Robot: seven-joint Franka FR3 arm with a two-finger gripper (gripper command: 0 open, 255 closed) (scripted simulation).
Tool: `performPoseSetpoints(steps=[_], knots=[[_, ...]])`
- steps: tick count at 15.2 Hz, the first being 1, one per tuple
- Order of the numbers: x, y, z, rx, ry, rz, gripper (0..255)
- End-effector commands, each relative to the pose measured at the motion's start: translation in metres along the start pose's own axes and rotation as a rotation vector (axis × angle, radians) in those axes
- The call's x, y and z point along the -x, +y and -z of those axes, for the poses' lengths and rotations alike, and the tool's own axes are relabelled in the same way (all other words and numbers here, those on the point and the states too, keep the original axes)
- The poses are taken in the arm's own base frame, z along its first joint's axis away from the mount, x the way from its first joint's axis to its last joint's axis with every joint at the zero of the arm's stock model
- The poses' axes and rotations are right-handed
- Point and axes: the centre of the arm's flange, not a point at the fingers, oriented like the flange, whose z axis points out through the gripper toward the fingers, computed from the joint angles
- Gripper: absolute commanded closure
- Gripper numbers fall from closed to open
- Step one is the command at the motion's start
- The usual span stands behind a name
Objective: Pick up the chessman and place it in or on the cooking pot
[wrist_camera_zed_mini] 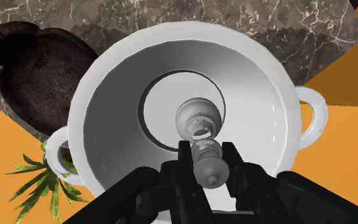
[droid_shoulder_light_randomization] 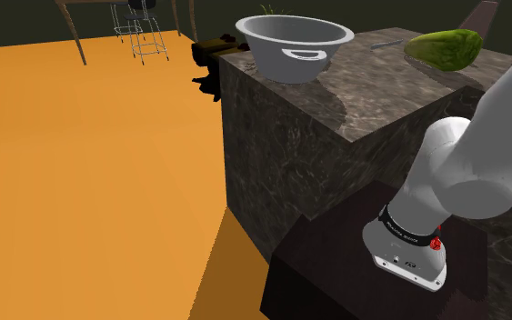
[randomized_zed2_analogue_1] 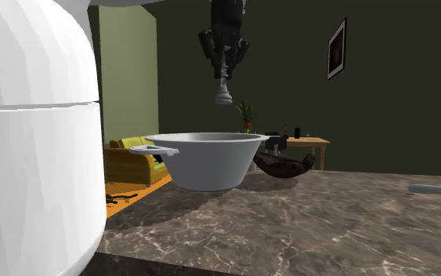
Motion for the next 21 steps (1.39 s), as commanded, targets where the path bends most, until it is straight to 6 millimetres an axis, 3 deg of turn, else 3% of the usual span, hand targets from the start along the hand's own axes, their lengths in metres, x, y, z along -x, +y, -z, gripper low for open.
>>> performPoseSetpoints(steps=[1, 5, 21], knots=[[-0.027, -0.002, 0.002, 0.000, 0.000, 0.001, 255], [-0.078, -0.003, 0.004, 0.000, 0.000, 0.001, 255], [-0.071, -0.001, -0.081, 0.000, 0.000, 0.001, 255]])
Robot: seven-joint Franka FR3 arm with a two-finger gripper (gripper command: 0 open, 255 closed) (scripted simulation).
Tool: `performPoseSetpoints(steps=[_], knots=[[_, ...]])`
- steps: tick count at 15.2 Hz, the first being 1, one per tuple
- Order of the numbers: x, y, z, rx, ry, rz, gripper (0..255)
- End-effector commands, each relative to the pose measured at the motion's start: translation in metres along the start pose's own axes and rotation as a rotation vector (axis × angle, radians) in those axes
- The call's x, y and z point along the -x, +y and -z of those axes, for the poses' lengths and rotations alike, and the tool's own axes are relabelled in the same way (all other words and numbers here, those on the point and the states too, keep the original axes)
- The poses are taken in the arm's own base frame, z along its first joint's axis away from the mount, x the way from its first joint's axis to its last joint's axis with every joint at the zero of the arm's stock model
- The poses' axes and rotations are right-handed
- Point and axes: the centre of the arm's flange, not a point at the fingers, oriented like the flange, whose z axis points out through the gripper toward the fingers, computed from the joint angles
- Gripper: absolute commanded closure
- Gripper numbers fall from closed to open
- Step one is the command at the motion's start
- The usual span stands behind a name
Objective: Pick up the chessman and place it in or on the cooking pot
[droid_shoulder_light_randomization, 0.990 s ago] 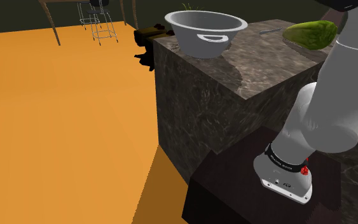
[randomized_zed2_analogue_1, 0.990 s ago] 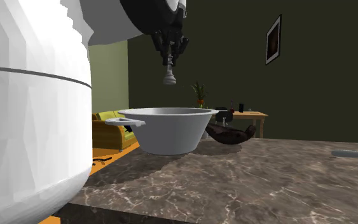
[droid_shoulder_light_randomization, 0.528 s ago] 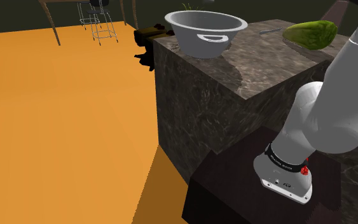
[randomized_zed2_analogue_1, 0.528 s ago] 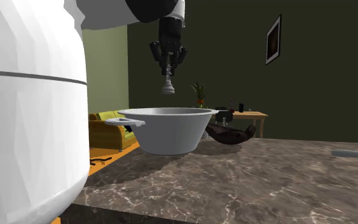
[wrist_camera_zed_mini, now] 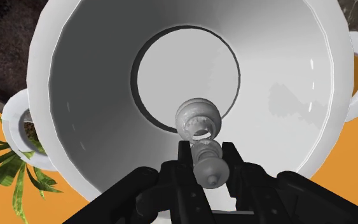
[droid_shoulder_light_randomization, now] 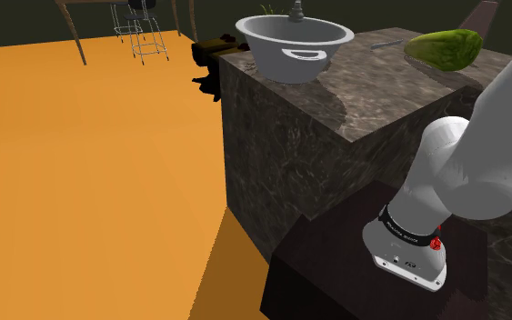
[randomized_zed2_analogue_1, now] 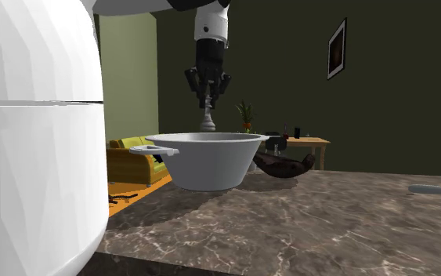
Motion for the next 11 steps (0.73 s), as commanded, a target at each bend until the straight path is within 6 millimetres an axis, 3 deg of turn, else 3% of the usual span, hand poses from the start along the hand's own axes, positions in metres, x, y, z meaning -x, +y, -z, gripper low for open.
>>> performPoseSetpoints(steps=[1, 10, 11], knots=[[0.0004, -0.0007, -0.0105, 0.000, 0.000, 0.000, 255], [0.0009, -0.0005, -0.0169, 0.000, 0.000, 0.000, 255], [0.0009, -0.0005, -0.0169, 0.000, 0.000, 0.000, 0]])
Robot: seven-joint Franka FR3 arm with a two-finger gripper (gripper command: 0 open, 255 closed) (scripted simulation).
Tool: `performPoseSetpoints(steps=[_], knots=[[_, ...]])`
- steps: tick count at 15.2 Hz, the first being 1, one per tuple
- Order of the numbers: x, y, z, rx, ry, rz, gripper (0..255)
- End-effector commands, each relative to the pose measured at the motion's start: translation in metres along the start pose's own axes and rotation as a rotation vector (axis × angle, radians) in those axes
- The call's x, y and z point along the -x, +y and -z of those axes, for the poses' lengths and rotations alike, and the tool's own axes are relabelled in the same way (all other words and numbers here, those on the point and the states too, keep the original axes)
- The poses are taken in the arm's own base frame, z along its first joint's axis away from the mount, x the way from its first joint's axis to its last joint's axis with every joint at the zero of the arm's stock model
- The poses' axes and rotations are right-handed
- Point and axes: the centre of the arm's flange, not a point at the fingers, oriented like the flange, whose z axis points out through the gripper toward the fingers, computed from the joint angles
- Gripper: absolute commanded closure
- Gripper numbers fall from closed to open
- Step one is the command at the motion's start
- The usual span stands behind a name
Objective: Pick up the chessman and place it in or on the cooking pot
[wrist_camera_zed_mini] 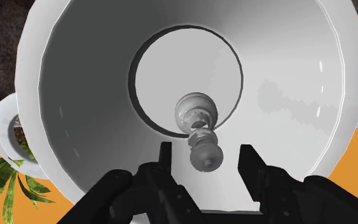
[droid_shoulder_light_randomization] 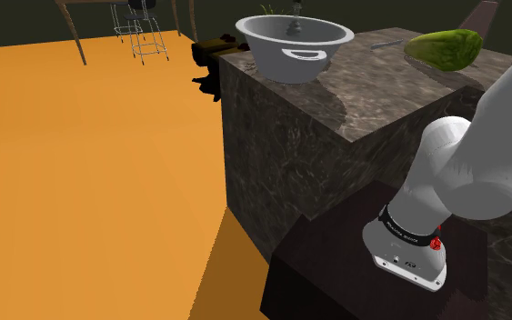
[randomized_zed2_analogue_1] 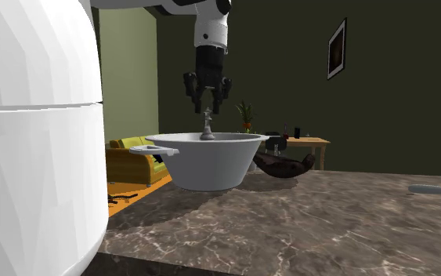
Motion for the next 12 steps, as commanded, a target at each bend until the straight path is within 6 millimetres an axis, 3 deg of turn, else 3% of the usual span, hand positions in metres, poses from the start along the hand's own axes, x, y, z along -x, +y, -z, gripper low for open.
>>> performPoseSetpoints(steps=[1, 5, 9, 12], knots=[[0.000, 0.000, 0.000, 0.000, 0.000, 0.000, 0], [0.000, 0.000, 0.000, 0.000, 0.000, 0.000, 0], [0.000, 0.000, 0.050, 0.000, 0.000, 0.000, 0], [0.000, 0.000, 0.050, 0.000, 0.000, 0.000, 0]])
